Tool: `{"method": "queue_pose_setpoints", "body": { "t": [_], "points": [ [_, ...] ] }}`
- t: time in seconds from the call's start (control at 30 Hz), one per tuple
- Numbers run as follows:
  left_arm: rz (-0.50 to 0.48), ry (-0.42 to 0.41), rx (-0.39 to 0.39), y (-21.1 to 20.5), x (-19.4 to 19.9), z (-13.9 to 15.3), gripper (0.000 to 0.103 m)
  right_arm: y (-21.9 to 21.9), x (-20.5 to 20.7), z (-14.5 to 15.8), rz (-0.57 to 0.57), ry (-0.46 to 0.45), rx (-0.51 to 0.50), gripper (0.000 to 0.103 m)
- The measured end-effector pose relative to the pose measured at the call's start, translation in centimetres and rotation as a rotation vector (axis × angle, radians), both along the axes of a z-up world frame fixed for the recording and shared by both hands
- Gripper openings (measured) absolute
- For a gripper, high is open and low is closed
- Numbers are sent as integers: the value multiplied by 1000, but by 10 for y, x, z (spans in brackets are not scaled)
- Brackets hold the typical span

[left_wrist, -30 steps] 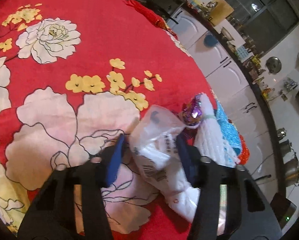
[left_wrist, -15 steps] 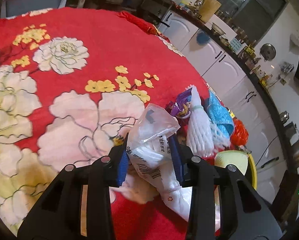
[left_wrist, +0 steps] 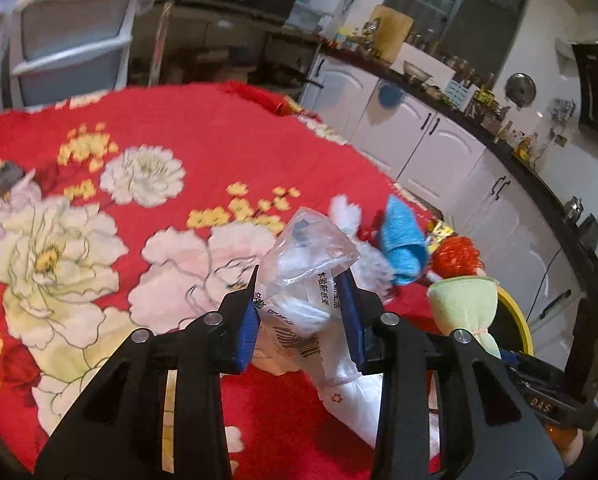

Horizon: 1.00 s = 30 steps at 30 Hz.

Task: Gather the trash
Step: 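Lift the white bag and green scrubber and carry both over the yellow bin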

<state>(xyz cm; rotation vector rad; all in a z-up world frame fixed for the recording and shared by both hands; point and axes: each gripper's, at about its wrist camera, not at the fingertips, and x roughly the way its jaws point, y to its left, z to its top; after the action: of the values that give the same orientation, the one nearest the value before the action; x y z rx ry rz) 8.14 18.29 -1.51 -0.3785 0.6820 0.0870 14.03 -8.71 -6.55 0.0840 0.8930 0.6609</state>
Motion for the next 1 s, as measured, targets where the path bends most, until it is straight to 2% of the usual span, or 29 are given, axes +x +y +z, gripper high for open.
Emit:
{"method": "queue_pose_setpoints", "body": {
  "t": [0.33, 1.0],
  "points": [
    [-90, -80, 63, -50, 22, 31, 29, -33, 5, 28, -59, -67, 13, 41],
    [-278, -172, 132, -158, 68, 64, 29, -129, 15, 70, -254, -181, 42, 40]
  ]
}}
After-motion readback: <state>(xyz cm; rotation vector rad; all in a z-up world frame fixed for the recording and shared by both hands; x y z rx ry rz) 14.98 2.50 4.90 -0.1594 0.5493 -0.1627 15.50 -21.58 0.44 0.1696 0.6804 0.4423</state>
